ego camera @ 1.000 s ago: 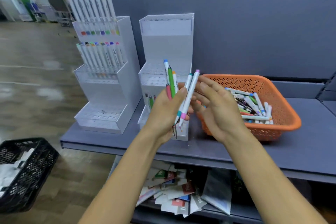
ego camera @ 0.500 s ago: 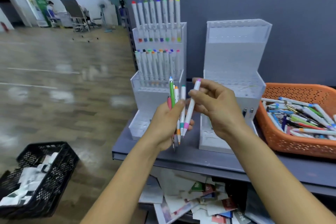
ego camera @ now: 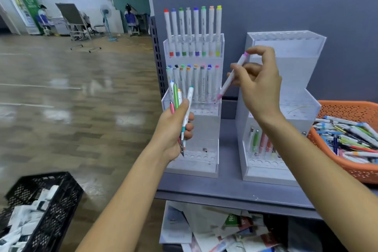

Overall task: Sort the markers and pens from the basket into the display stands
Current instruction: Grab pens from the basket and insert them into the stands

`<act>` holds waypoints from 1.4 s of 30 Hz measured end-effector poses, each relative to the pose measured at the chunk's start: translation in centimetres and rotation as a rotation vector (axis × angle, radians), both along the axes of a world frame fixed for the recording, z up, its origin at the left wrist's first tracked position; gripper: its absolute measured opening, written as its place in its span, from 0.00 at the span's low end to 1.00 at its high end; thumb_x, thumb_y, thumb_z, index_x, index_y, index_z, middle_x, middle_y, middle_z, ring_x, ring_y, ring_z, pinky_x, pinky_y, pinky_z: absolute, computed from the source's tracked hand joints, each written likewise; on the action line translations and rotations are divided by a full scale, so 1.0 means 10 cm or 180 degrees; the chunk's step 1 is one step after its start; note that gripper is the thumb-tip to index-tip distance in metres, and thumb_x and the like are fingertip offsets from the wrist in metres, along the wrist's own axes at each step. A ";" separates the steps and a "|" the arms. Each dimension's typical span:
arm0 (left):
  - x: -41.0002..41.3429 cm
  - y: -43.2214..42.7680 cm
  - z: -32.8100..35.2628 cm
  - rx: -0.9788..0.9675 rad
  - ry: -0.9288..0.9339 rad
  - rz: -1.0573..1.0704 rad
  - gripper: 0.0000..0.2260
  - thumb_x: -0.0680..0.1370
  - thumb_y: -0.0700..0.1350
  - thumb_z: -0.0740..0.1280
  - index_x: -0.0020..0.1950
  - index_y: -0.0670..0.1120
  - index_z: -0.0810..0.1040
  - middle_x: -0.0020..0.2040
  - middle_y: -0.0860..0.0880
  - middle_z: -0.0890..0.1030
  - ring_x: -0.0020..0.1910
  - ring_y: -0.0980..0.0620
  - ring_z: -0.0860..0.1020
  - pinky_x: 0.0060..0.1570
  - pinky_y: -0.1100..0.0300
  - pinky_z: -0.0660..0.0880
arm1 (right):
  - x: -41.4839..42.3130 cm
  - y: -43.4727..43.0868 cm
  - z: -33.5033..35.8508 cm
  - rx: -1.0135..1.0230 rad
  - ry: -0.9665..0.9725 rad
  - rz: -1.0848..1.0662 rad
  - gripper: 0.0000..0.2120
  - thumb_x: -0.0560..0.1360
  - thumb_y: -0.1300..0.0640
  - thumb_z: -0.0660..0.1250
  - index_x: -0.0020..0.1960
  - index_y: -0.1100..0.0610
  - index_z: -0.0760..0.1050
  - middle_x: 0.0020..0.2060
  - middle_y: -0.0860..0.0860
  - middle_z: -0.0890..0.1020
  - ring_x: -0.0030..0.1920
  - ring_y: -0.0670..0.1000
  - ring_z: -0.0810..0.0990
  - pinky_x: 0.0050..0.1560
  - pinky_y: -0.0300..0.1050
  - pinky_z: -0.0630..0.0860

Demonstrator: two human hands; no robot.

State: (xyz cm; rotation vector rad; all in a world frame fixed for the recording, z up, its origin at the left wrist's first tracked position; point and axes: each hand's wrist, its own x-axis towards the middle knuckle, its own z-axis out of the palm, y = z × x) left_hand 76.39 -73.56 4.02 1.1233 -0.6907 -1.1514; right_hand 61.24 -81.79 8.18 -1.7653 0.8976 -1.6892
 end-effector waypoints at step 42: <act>0.43 -0.27 0.01 -0.0416 -0.0180 0.0045 0.09 0.81 0.47 0.60 0.43 0.45 0.69 0.29 0.51 0.72 0.21 0.58 0.63 0.20 0.67 0.58 | 0.64 -0.06 -0.14 0.0000 0.0871 0.0721 0.13 0.74 0.60 0.69 0.59 0.54 0.74 0.42 0.47 0.83 0.43 0.43 0.82 0.45 0.35 0.77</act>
